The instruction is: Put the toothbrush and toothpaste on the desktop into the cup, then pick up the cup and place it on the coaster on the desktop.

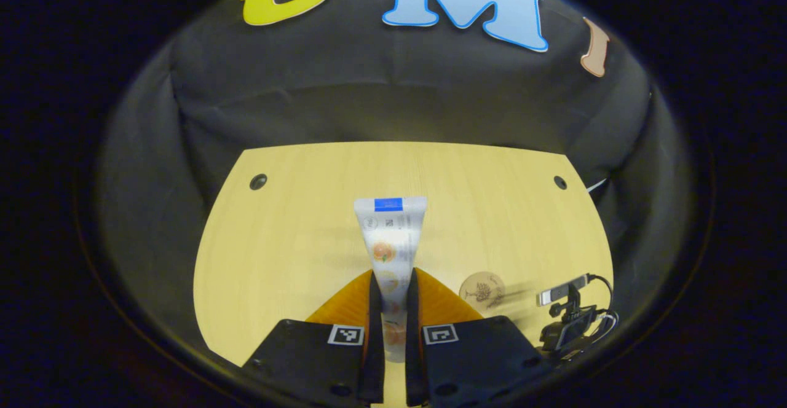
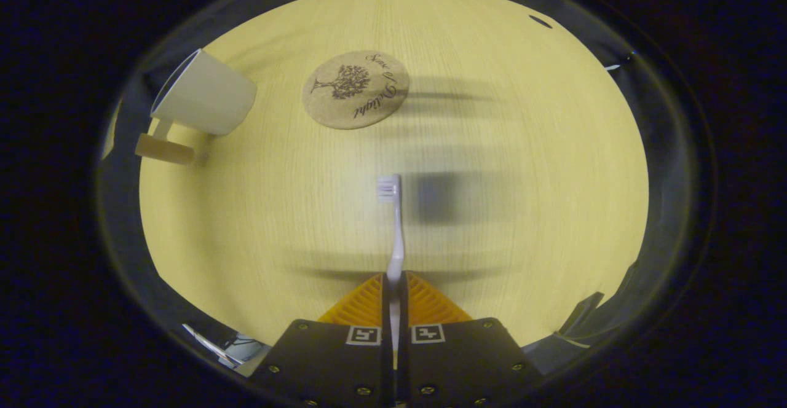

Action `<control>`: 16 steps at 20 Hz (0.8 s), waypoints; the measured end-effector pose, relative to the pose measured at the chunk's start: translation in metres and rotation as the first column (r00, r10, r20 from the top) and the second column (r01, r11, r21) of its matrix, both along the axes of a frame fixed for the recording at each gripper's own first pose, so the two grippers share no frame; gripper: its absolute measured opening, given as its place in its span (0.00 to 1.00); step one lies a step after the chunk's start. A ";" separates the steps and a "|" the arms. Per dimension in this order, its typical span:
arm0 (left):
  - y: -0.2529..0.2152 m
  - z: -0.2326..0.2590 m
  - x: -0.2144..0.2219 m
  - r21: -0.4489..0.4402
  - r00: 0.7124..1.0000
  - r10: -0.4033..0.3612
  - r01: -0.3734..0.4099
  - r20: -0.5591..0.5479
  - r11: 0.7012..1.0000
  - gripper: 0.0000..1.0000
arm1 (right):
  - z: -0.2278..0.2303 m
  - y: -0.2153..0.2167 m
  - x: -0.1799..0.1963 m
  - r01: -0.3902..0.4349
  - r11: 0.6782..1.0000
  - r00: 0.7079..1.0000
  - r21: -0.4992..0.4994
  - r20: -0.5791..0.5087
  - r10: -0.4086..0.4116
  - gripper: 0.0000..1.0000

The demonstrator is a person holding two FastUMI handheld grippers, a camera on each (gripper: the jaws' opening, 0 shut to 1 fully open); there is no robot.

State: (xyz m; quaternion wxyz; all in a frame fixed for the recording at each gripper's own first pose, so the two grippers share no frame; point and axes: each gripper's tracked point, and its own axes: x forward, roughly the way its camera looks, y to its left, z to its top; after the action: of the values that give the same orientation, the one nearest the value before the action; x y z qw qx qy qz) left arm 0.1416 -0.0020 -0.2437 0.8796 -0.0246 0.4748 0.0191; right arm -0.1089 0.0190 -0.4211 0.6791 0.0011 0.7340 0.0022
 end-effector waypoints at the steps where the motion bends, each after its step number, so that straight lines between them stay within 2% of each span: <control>1: -0.002 -0.004 0.010 -0.007 1.000 -0.005 0.005 0.019 1.000 0.21 | 0.000 0.000 -0.001 -0.002 1.000 1.000 0.002 -0.001 0.002 0.03; 8: -0.011 -0.028 0.047 -0.023 0.988 -0.045 0.049 0.149 0.999 0.20 | 0.000 0.000 -0.001 -0.006 1.000 1.000 0.006 -0.010 0.006 0.04; 12: -0.007 -0.049 0.045 0.013 0.979 -0.040 0.038 0.202 0.999 0.20 | 0.000 0.000 -0.001 -0.006 1.000 1.000 0.012 -0.018 0.006 0.04; 16: -0.004 -0.060 0.037 0.005 0.970 -0.033 0.033 0.242 0.999 0.21 | 0.000 0.000 -0.001 -0.008 1.000 1.000 0.014 -0.021 0.008 0.04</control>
State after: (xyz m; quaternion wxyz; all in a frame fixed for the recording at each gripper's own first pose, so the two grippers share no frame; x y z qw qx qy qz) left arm 0.1782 -0.0059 -0.3040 0.9311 -0.0187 0.3643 0.0017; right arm -0.1103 0.0188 -0.4211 0.6713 0.0031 0.7411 0.0102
